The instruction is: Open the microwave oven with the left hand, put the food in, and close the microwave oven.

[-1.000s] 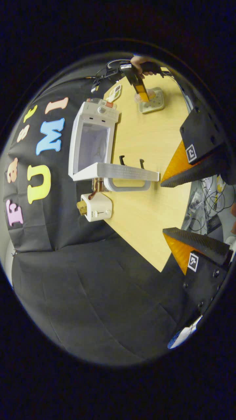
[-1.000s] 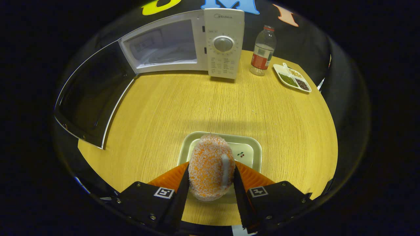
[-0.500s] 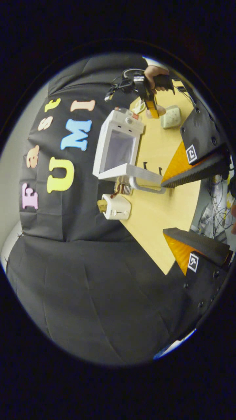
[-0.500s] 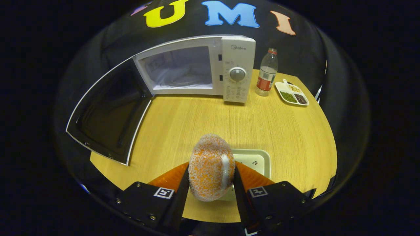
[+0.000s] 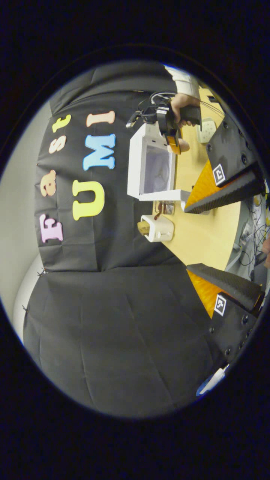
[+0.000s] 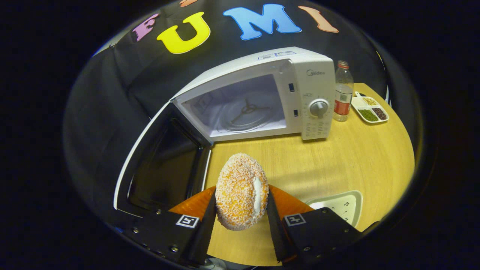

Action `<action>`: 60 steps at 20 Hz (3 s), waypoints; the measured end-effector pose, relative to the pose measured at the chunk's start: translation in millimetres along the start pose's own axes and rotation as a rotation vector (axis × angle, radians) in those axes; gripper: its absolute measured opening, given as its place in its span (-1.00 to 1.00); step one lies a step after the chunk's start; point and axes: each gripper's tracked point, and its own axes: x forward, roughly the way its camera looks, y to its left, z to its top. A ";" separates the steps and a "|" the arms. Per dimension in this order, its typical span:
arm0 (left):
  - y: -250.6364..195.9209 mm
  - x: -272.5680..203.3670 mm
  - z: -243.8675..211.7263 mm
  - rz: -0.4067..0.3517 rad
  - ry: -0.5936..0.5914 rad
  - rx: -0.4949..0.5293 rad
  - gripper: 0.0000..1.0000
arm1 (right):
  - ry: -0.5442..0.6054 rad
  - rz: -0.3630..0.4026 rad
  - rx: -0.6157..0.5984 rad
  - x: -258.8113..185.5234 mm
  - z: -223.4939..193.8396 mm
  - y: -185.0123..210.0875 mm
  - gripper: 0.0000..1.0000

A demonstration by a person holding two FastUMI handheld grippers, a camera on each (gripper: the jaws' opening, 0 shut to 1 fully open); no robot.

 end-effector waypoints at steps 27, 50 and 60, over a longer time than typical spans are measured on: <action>-8.8 -1.1 18.6 0.203 0.167 -0.150 0.80 | -0.326 -0.020 0.352 196.9 114.0 6.9 0.34; -2.3 -3.2 3.5 0.233 0.221 -0.164 0.80 | -0.483 -0.188 0.438 228.8 135.9 -22.0 0.53; -1.2 -15.6 -0.3 0.242 0.199 -0.196 0.80 | -0.421 -0.181 0.487 208.5 132.2 -18.7 0.96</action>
